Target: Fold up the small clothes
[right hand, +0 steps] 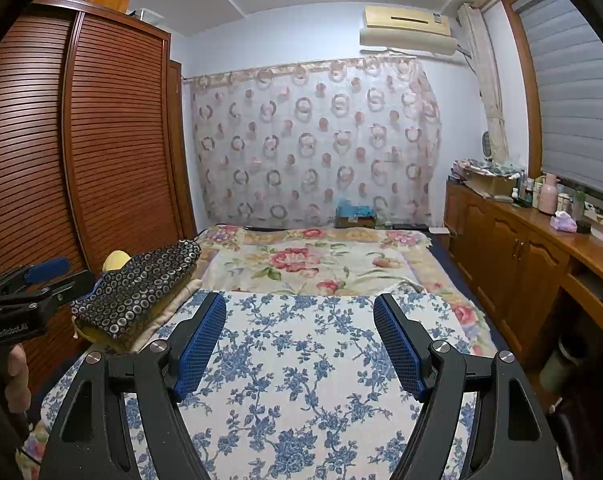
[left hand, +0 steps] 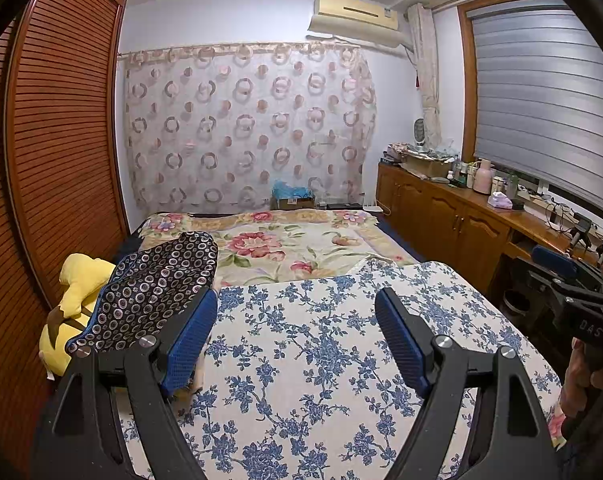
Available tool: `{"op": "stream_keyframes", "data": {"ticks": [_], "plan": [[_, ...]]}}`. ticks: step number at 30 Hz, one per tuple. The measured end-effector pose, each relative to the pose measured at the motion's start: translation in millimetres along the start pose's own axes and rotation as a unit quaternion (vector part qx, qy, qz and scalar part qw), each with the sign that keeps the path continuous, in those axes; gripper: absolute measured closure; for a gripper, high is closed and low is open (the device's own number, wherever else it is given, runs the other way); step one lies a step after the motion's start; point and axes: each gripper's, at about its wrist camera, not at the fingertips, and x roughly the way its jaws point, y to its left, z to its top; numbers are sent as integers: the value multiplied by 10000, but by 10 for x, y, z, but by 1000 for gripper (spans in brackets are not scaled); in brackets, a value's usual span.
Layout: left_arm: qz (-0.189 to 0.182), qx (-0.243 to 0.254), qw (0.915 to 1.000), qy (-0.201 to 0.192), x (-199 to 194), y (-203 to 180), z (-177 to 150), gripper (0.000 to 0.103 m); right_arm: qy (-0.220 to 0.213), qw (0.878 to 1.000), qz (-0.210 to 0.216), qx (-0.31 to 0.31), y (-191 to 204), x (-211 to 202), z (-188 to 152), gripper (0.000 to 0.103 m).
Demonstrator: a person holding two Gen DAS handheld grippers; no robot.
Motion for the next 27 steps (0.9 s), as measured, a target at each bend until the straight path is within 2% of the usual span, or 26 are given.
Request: {"op": "stream_keyframes", "data": {"ticks": [27], "plan": [[0, 15, 10000, -13, -33, -6, 1, 21, 1, 10000, 42, 36, -23, 15, -20, 25]]}}
